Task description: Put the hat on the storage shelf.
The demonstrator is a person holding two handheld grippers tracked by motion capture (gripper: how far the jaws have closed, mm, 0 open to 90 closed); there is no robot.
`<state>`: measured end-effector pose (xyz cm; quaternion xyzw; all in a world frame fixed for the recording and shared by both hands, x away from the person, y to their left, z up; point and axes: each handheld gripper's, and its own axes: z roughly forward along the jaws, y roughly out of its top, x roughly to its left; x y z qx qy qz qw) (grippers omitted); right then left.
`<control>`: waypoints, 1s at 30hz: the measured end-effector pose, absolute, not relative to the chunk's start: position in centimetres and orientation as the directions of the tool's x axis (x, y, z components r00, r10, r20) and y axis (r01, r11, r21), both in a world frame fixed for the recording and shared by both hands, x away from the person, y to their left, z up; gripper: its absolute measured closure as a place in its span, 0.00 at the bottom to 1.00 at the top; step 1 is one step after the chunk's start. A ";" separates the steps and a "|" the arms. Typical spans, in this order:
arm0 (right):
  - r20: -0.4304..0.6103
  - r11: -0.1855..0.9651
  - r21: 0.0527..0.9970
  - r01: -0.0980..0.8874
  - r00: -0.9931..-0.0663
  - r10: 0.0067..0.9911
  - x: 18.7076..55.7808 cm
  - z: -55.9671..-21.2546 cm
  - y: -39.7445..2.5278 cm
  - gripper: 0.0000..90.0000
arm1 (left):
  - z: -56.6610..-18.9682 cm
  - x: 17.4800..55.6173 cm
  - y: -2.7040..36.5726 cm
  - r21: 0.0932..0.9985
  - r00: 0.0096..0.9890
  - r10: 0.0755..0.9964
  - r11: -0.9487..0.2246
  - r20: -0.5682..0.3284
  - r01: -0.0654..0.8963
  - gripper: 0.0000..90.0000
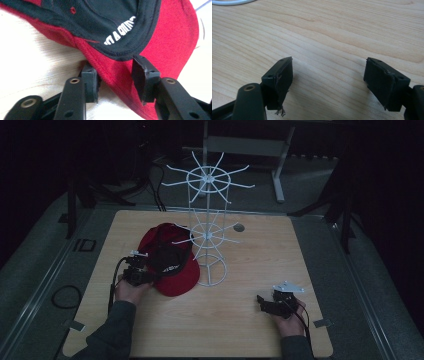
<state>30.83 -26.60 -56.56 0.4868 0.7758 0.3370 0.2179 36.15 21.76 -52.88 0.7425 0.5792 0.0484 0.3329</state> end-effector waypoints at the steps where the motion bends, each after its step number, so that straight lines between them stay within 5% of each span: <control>1: -0.010 0.299 0.735 0.609 -0.431 0.902 30.8 -56.6 -26.6 0.26 | -52.9 36.2 21.8 0.550 0.324 0.892 -0.107 -0.314 0.828 0.69; 12: -0.010 0.299 0.735 0.608 -0.431 0.902 30.8 -56.6 -26.6 0.26 | -51.0 35.5 23.5 0.598 0.303 0.880 -0.028 -0.365 0.801 0.90; 30: -0.010 0.299 0.735 0.609 -0.432 0.902 30.8 -56.6 -26.6 0.26 | -48.9 34.7 23.7 0.652 0.312 0.894 -0.030 -0.321 0.758 0.96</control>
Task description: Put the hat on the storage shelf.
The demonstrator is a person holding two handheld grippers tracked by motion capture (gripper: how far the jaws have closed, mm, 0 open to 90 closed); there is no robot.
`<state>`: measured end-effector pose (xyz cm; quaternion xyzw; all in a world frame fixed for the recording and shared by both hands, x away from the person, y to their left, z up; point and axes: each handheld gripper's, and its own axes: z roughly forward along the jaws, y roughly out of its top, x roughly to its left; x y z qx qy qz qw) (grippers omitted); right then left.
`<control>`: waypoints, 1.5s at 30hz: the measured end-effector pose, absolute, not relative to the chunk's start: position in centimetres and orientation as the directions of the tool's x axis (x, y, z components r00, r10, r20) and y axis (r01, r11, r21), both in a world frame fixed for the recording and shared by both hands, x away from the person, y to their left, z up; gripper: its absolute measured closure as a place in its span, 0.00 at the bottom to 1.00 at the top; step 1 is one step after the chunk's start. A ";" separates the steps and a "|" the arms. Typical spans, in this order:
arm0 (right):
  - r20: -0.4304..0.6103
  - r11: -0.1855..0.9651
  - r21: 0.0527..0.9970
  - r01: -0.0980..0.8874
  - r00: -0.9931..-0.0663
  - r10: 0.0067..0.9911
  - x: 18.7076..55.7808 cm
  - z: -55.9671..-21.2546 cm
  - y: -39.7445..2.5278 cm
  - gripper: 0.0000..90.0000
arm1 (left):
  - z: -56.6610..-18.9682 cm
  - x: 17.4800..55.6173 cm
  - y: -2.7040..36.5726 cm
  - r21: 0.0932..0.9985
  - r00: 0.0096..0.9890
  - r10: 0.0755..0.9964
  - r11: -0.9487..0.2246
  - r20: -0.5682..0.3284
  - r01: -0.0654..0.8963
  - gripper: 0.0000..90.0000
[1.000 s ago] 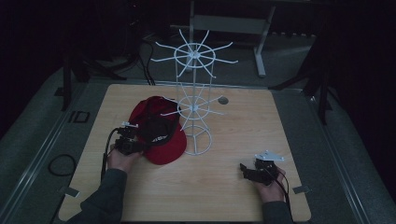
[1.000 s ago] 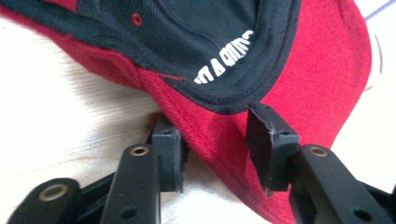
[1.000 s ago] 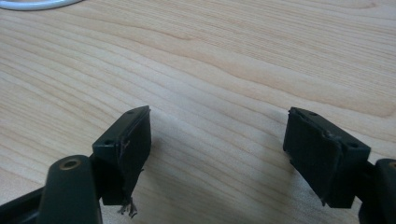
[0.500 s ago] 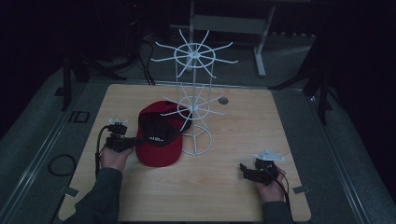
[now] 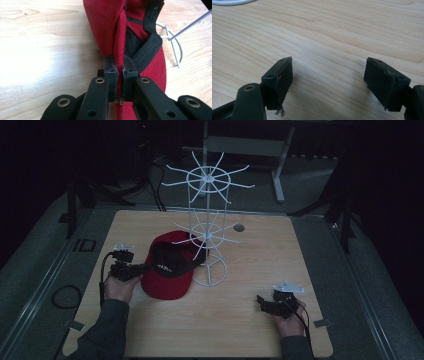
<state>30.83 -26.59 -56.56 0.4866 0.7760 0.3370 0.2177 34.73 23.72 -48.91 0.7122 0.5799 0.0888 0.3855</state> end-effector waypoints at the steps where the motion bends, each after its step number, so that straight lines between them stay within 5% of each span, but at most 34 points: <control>1: -0.010 0.299 0.735 0.608 -0.432 0.902 30.8 -56.6 -26.6 0.26 | -48.9 34.7 23.7 0.655 0.311 0.895 -0.028 -0.320 0.755 0.96; 45: -0.011 0.300 0.736 0.607 -0.432 0.902 30.8 -56.6 -26.6 0.26 | -43.2 33.6 27.7 0.779 0.207 0.941 0.085 -0.267 0.621 0.96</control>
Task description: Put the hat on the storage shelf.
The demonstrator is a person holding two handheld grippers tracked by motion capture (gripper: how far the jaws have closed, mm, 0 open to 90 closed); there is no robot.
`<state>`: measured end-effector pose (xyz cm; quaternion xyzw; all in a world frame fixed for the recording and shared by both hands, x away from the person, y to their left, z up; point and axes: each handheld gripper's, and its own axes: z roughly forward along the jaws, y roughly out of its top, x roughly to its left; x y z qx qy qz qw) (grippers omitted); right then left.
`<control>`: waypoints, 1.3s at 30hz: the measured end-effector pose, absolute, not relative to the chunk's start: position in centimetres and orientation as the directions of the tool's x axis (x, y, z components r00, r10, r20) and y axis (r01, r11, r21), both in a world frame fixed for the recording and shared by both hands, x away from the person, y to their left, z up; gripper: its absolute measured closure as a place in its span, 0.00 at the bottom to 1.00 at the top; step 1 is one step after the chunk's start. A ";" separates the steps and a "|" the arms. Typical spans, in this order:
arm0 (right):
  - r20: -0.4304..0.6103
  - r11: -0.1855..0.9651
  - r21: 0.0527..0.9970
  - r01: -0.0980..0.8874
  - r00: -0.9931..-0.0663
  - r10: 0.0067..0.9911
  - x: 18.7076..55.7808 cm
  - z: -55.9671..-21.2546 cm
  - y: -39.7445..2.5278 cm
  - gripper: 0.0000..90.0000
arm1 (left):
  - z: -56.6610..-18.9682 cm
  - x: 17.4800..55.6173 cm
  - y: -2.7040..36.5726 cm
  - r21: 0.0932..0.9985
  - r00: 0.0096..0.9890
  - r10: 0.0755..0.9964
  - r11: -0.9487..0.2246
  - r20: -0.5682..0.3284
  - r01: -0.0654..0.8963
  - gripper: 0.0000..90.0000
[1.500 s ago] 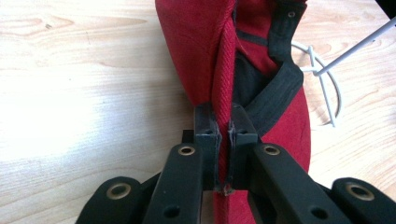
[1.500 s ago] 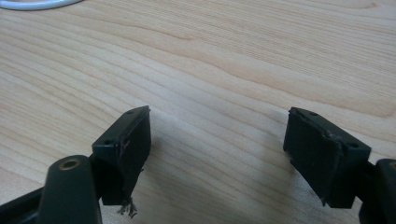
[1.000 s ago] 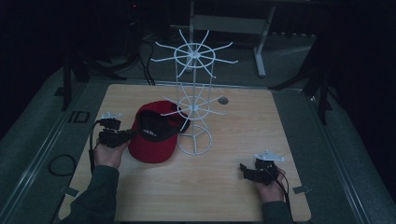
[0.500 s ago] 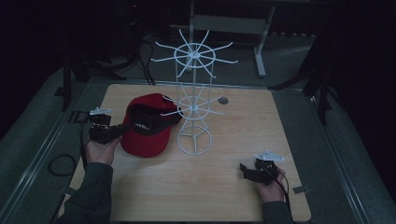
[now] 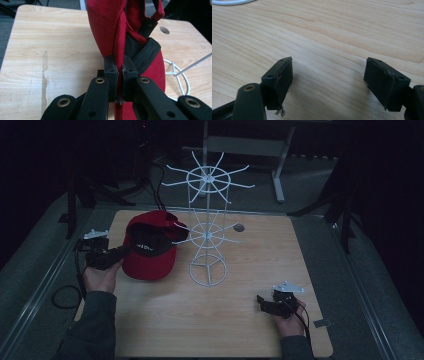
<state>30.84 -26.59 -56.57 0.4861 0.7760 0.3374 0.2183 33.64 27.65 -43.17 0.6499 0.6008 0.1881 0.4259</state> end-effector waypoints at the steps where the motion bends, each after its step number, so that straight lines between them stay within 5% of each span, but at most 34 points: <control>1: -0.011 0.300 0.736 0.607 -0.432 0.902 30.8 -56.6 -26.6 0.26 | -43.2 33.6 27.7 0.779 0.207 0.941 0.085 -0.267 0.621 0.96; 39: -0.010 0.299 0.737 0.607 -0.432 0.902 30.8 -56.6 -26.6 0.26 | -37.8 33.4 28.5 0.866 0.206 0.940 0.145 -0.271 0.479 0.96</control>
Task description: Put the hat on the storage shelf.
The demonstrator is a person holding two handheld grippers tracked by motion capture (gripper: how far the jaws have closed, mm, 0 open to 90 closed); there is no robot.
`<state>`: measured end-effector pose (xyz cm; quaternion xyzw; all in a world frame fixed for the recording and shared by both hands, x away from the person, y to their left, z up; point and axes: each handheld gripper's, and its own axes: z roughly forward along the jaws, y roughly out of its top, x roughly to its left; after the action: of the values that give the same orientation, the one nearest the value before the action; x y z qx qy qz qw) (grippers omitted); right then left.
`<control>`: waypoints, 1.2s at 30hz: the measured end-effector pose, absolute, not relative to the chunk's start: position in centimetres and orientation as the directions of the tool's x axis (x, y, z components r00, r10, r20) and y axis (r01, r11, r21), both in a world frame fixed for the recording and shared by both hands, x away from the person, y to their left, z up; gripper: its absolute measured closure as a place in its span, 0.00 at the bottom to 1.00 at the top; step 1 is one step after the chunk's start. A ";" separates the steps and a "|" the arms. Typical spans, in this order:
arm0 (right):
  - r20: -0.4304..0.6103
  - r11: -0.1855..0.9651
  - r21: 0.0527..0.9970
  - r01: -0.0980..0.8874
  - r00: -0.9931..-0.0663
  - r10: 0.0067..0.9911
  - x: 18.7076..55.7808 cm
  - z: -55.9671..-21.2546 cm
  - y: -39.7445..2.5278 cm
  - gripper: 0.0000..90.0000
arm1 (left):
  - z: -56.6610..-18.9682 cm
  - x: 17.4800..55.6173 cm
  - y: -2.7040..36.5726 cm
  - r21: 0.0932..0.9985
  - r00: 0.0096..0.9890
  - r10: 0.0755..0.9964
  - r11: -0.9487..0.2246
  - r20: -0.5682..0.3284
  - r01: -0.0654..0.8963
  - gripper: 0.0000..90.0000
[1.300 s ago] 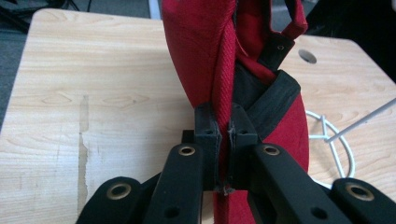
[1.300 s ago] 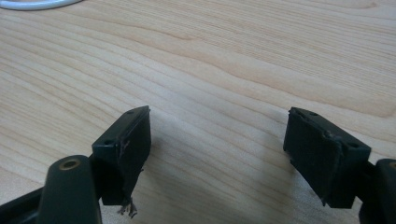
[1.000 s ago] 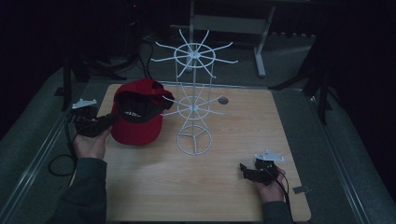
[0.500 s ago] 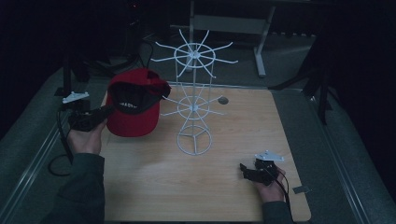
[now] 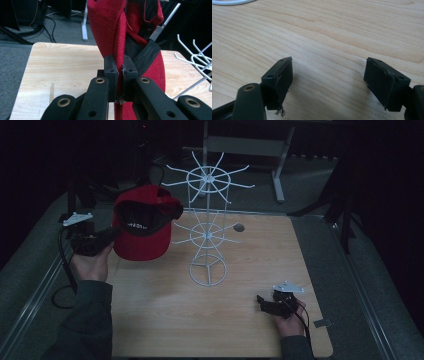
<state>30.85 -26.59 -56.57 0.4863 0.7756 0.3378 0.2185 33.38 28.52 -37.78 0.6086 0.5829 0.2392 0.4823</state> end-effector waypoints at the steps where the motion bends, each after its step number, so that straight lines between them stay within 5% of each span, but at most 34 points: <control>1: -0.010 0.299 0.737 0.607 -0.431 0.902 30.8 -56.6 -26.6 0.26 | -37.7 33.4 28.5 0.868 0.208 0.940 0.144 -0.270 0.475 0.96; 36: -0.010 0.298 0.736 0.608 -0.431 0.902 30.8 -56.6 -26.6 0.26 | -34.3 34.4 28.5 0.895 0.258 0.926 0.148 -0.274 0.420 0.96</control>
<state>30.84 -26.58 -56.57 0.4868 0.7755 0.3378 0.2182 34.39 28.46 -34.29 0.6042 0.5571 0.2466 0.5136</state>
